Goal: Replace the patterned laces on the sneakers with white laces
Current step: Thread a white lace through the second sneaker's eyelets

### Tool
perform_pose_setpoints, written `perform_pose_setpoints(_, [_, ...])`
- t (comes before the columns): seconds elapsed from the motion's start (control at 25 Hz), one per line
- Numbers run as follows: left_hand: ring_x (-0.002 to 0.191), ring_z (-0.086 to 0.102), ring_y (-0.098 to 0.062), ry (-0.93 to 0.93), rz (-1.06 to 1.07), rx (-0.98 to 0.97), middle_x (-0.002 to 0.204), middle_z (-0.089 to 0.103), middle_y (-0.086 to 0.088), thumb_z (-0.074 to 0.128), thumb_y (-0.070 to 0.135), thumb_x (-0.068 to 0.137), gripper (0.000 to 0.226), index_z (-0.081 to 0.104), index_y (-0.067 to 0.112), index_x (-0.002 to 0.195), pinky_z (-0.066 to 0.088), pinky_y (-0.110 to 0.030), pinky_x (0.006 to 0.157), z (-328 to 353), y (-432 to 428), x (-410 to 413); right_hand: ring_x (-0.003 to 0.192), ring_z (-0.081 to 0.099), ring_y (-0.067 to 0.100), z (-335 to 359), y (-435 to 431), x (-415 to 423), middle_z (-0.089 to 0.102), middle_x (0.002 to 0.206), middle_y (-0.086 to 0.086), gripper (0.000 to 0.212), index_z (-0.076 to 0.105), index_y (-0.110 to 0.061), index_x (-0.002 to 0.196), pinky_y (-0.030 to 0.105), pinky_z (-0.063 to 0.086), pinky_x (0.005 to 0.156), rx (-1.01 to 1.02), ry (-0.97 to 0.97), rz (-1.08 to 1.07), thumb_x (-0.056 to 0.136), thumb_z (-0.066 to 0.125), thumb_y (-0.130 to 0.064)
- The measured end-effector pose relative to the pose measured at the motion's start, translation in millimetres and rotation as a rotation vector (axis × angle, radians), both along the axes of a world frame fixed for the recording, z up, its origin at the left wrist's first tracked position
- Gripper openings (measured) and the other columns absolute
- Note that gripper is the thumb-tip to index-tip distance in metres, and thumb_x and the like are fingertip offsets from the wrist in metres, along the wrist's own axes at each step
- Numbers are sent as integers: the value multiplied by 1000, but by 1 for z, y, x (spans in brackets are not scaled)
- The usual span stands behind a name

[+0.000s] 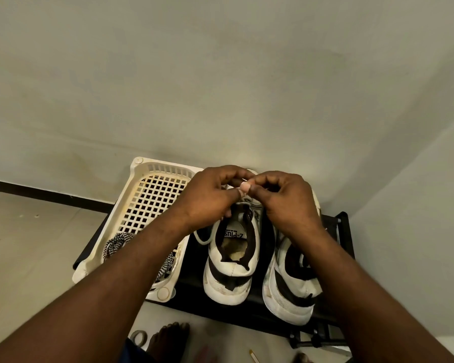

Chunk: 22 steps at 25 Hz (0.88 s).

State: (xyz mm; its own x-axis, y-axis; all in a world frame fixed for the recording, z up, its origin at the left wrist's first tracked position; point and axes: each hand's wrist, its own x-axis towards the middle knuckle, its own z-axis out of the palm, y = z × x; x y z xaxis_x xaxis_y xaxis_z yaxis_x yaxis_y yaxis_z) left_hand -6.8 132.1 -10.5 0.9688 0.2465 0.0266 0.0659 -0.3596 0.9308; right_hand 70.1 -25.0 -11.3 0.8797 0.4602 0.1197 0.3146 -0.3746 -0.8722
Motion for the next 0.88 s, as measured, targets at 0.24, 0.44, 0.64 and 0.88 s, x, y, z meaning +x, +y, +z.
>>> perform_pose_setpoints(0.24, [60, 71, -13, -27, 118, 122, 75, 76, 8, 77, 33, 92, 9, 80, 27, 98, 56, -28, 60, -5, 1, 4, 76, 74, 8, -4, -5, 9, 77, 79, -4, 15, 70, -25, 96, 32, 59, 74, 84, 80, -37, 90, 80, -15])
perform_pose_setpoints(0.44, [82, 66, -2, 66, 206, 366, 84, 72, 14, 74, 34, 92, 7, 77, 29, 89, 51, -26, 77, -9, 3, 5, 70, 68, 3, -3, -9, 8, 72, 72, -11, 25, 70, -30, 85, 29, 56, 69, -295, -69, -52, 82, 82, -52])
perform_pose_setpoints(0.64, [94, 63, -14, 144, 131, 508, 92, 61, 13, 72, 37, 91, 7, 76, 32, 87, 50, -32, 84, -17, -4, 8, 77, 68, 13, -17, -5, -1, 71, 79, -8, 23, 70, -27, 86, 38, 60, 77, -584, -78, 76, 77, 86, -41])
perform_pose_setpoints(0.88, [95, 67, -15, 172, 110, 551, 101, 73, 5, 73, 36, 92, 8, 79, 31, 95, 52, -29, 84, -22, -19, 13, 86, 77, 22, -18, -23, 16, 78, 97, 14, 10, 77, -7, 92, 35, 65, 72, -181, 564, -104, 95, 70, 1])
